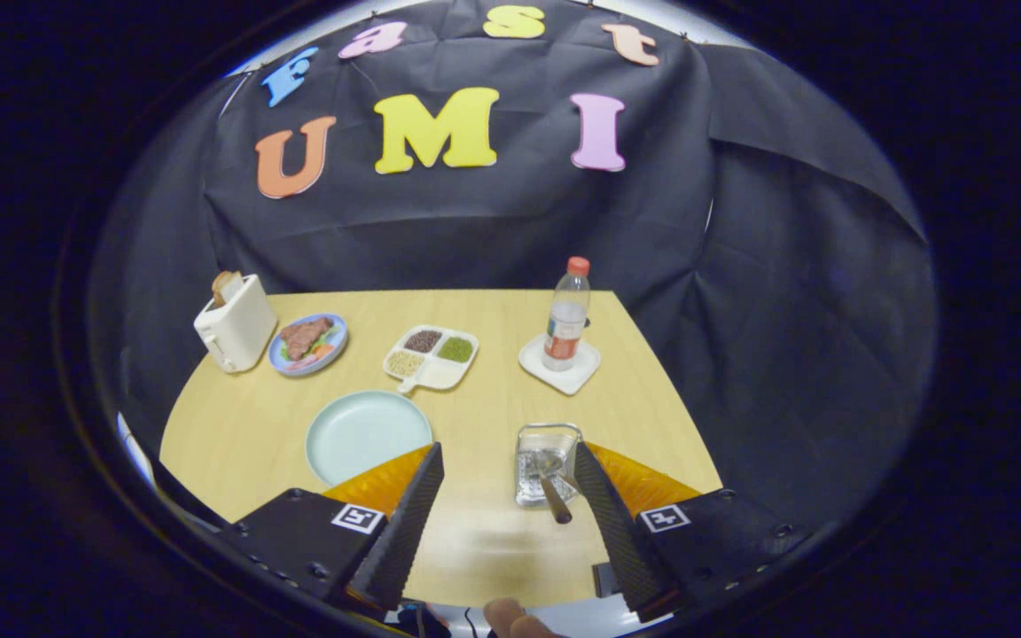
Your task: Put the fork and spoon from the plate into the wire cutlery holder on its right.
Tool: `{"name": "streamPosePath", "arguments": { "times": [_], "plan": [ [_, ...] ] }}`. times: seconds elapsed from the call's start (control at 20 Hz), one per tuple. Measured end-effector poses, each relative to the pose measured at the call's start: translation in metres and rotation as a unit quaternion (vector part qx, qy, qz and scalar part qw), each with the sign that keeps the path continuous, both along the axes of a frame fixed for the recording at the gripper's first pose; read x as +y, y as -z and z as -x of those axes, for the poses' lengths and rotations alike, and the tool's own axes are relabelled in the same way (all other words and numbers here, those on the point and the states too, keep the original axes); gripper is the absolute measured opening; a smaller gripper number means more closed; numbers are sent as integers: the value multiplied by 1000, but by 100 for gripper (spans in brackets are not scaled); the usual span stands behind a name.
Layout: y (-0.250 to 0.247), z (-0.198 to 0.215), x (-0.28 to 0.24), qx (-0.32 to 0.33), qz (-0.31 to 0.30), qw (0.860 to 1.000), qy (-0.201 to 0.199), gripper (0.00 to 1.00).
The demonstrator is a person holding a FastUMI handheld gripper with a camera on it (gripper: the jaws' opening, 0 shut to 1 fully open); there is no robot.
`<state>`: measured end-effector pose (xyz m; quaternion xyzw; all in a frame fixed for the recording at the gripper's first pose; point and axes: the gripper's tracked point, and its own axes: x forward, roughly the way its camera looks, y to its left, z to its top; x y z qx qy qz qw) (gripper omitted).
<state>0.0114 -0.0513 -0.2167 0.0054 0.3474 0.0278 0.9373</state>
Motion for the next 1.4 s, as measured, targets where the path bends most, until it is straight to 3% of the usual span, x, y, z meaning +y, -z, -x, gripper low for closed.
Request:
{"name": "streamPosePath", "arguments": {
  "times": [0.4,0.6,0.85,1.05,1.4],
  "plan": [
    [-87,-19,55,-121,-15,992,-8,96],
    [-116,-22,79,-146,-11,989,-21,96],
    [-167,-23,97,-183,-36,983,2,96],
    [-196,-20,109,-203,-40,978,-10,96],
    [-210,-15,117,-228,-18,973,-32,96]
  ]
}}
